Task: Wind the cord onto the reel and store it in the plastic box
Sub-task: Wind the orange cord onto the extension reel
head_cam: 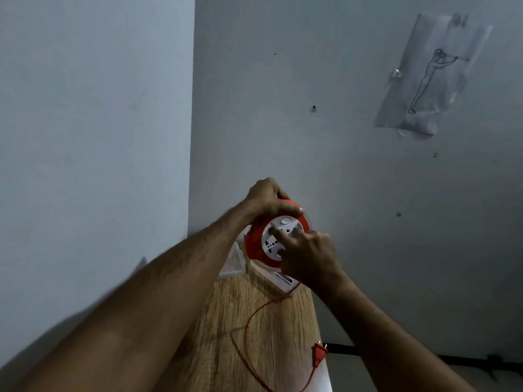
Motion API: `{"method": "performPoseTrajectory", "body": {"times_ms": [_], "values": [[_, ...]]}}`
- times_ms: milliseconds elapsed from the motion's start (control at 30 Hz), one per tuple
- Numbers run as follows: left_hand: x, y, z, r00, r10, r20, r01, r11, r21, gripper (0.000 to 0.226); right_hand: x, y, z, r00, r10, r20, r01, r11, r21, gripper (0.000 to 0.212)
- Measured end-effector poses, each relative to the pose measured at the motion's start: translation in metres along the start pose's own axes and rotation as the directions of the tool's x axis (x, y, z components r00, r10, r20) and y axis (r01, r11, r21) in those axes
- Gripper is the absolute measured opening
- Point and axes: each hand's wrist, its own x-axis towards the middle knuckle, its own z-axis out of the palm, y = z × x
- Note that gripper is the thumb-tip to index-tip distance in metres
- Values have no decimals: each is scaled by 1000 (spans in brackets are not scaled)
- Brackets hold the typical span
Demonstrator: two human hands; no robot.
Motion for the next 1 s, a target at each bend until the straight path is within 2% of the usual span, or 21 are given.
{"method": "performPoseTrajectory", "body": {"times_ms": [67, 133, 233, 333, 400, 433, 467, 500, 533, 600, 700, 800, 833, 867, 900, 933, 967, 1000], "values": [[1, 3, 1, 1000, 8, -21, -8, 1000, 6, 39, 3, -5, 0, 984, 150, -96, -139, 984, 113, 64], [2, 6, 0, 1000, 18, -22, -18, 1000, 0, 37, 4, -12, 4, 920, 378, -105, -335, 896, 293, 58], [2, 11, 0, 1000, 19, 0, -19, 1000, 2, 35, 6, -32, 8, 711, 704, -4, -584, 592, 555, 56], [2, 10, 3, 1000, 13, -15, -13, 999, 35, 37, 12, -54, 4, 442, 890, 110, -662, 241, 710, 56], [2, 10, 7, 998, 5, -61, -3, 999, 48, 40, 22, -62, 2, 178, 937, 300, -640, -121, 759, 57], [2, 10, 9, 997, 11, -82, -6, 998, 62, 40, 28, -64, -2, 27, 901, 434, -570, -343, 747, 57], [2, 10, 11, 995, 22, -94, -15, 997, 77, 40, 34, -65, -3, -96, 815, 572, -455, -547, 703, 55], [2, 10, 13, 995, 33, -98, -25, 996, 89, 39, 40, -64, -4, -163, 711, 684, -317, -694, 646, 53], [2, 10, 14, 995, 43, -96, -33, 995, 99, 39, 45, -62, -6, -175, 610, 773, -192, -791, 581, 53], [3, 9, 13, 994, 58, -93, -48, 993, 109, 40, 51, -58, -9, -127, 463, 877, -28, -886, 464, 66], [4, 7, 6, 995, 50, -89, -42, 995, 89, 41, 52, -52, -13, -100, 488, 867, -103, -872, 479, 72], [5, 3, 3, 997, 4, -73, -5, 1000, -15, 40, 42, -53, -17, -45, 594, 803, -286, -778, 560, 46], [5, 2, 3, 997, -11, -76, 7, 999, -48, 39, 38, -55, -17, -8, 683, 730, -378, -678, 630, 37], [5, 1, 3, 997, -21, -76, 15, 997, -76, 38, 34, -56, -18, 70, 799, 598, -496, -492, 716, 31], [5, 0, 4, 997, -25, -74, 18, 995, -96, 37, 29, -56, -19, 208, 884, 419, -596, -225, 771, 25], [4, -1, 3, 997, -24, -68, 17, 994, -106, 36, 22, -54, -20, 387, 895, 222, -636, 85, 767, 22], [3, -1, 3, 998, -22, -58, 15, 994, -112, 36, 15, -50, -20, 570, 819, 60, -605, 370, 705, 20], [3, -1, 1, 999, -20, -43, 15, 993, -119, 36, 7, -45, -20, 730, 683, -40, -525, 597, 607, 22]]}}
